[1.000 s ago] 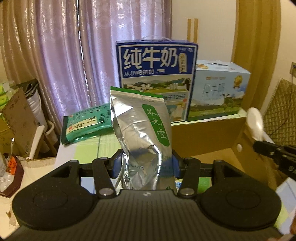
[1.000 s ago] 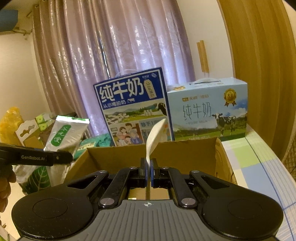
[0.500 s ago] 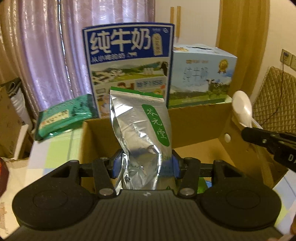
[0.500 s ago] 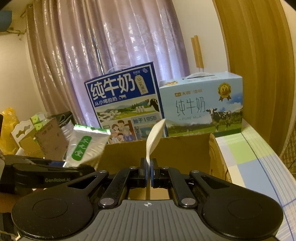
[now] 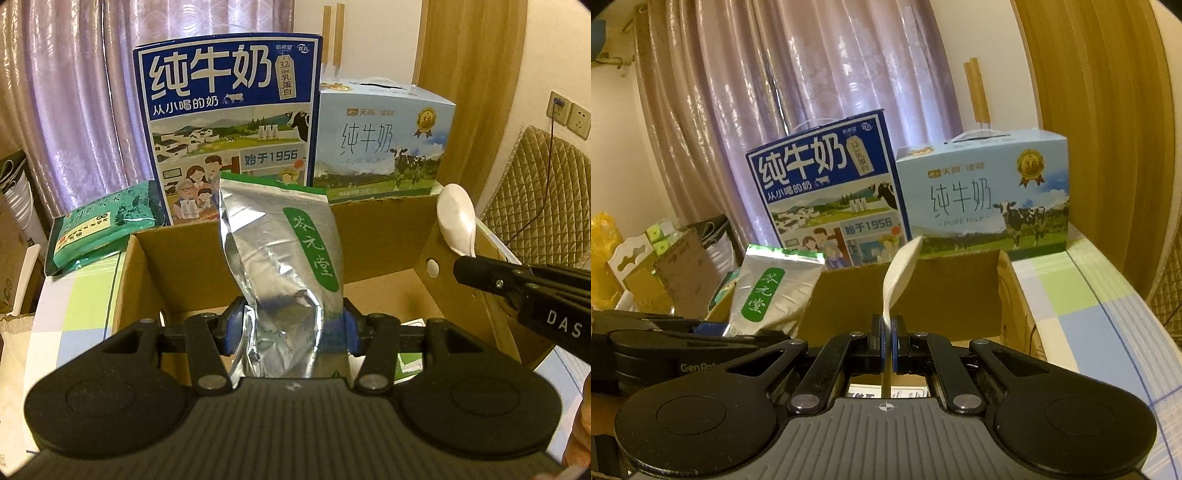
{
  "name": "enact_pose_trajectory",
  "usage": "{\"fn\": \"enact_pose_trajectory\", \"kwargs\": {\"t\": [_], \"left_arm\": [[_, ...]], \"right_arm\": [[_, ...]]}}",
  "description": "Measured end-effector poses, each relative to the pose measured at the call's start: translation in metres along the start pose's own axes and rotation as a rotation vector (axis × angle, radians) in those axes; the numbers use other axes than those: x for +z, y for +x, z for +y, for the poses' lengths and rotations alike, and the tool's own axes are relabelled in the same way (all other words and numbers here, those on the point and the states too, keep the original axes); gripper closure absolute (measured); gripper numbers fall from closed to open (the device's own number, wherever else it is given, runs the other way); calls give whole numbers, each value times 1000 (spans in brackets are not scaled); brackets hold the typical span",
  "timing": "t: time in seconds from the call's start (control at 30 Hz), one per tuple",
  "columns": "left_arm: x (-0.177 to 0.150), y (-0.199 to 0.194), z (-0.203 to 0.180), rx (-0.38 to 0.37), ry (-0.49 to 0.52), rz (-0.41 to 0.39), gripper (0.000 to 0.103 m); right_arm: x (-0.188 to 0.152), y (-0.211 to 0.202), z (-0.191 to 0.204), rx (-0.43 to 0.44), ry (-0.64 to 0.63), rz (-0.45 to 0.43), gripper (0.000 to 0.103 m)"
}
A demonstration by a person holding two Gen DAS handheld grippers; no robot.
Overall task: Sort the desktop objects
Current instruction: 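Open both grippers to drop the foil bag and spoon into the box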
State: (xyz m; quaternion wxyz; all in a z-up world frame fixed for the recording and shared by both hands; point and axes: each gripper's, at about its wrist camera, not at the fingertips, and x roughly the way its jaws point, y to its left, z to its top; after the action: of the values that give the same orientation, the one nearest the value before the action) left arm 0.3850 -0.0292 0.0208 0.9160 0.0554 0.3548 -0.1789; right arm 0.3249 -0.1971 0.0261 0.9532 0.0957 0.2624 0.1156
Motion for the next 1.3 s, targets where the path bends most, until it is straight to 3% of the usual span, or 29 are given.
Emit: {"fn": "enact_pose_trajectory", "kwargs": {"t": [0.57,0.6,0.67,0.7,0.73,1.3], "left_arm": [[2,-18,10,22,-15,-37,53],[1,-18,10,23,-15,-36,52],[0,-18,12,23,-18,-33,52],[-1,-18,12,23,-19,-33,51],[-2,-19,13,24,-18,-33,51],[-28,-47,18,36,-26,-23,39]], "right_arm": [[-6,5,-7,45,47,18,100],[-6,5,-8,42,50,17,95],[-6,4,-11,39,61,11,71],[-6,3,-12,38,67,7,53],[-5,3,-12,37,70,3,49],[1,-15,-20,0,99,-74,45]]}}
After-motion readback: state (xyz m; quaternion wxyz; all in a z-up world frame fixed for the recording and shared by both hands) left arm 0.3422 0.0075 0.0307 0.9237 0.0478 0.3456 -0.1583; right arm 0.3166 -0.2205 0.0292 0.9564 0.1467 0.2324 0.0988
